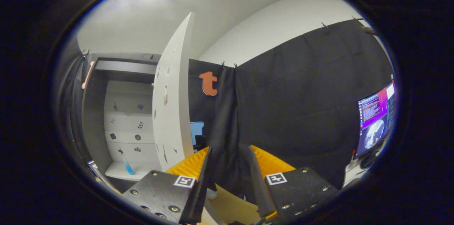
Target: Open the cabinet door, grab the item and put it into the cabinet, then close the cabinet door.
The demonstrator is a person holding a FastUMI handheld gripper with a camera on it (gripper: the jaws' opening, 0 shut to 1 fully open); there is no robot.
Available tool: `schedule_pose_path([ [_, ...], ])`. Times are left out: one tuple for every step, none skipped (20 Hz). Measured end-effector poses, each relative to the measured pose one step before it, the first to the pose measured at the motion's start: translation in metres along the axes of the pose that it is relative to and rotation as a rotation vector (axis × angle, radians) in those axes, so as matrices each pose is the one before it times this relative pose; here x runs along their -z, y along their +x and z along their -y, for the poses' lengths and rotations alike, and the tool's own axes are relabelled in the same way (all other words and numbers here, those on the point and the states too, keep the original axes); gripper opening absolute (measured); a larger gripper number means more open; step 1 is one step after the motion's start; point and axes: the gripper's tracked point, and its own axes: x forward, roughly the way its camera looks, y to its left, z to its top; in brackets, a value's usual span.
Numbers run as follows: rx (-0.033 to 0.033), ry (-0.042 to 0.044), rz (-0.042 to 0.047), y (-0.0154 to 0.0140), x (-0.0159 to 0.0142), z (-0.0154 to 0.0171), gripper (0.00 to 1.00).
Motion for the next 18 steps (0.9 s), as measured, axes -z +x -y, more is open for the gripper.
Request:
schedule_pose_path([
  [0.00602, 0.00669, -0.00599, 0.00341, 0.00101, 0.00269, 0.58],
  [-0.01012, 0.01436, -0.00745, 0.00108, 0.00127, 0.00071, 0.57],
  [-0.01429, 0.01131, -0.00308, 0.00095, 0.00079, -0.00129, 0.57],
  [-0.01329, 0.00545, 0.00650, 0.00016, 0.00005, -0.00094, 0.57],
  [-0.01604, -0.00109, -0.00176, 0.00181, 0.00045, -0.00185, 0.57],
  [-0.00708, -0.01035, 0.00257, -0.00089, -0.00020, -0.00017, 0.57],
  [-0.00649, -0.01008, -0.00807, 0.00058, 0.00046, -0.00137, 0.57],
  [0.00333, -0.00687, 0.00820, -0.00095, -0.00232, 0.00041, 0.57],
  [0.00827, -0.00215, -0.00051, -0.00266, 0.00000, 0.00020, 0.56],
  [0.01026, 0.00227, 0.00346, -0.00101, -0.00162, 0.00052, 0.56],
  [0.01165, 0.00330, 0.00387, -0.00176, 0.00027, -0.00009, 0.56],
  [0.01372, -0.00363, 0.00062, -0.00204, 0.00065, -0.00010, 0.56],
  [-0.00446, 0.01370, 0.01185, -0.00107, -0.00285, -0.00389, 0.56],
  [0.01467, -0.00965, 0.00745, 0.00049, 0.00207, -0.00363, 0.48],
  [0.02462, -0.00259, 0.01000, 0.00114, -0.00149, 0.00313, 0.40],
  [0.01297, 0.00594, -0.01260, -0.00257, 0.00174, -0.00239, 0.33],
  [0.00342, -0.00062, 0.00107, 0.00150, 0.00047, -0.00152, 0.33],
  [-0.00534, -0.00950, -0.00193, -0.00047, 0.00026, 0.00036, 0.33],
])
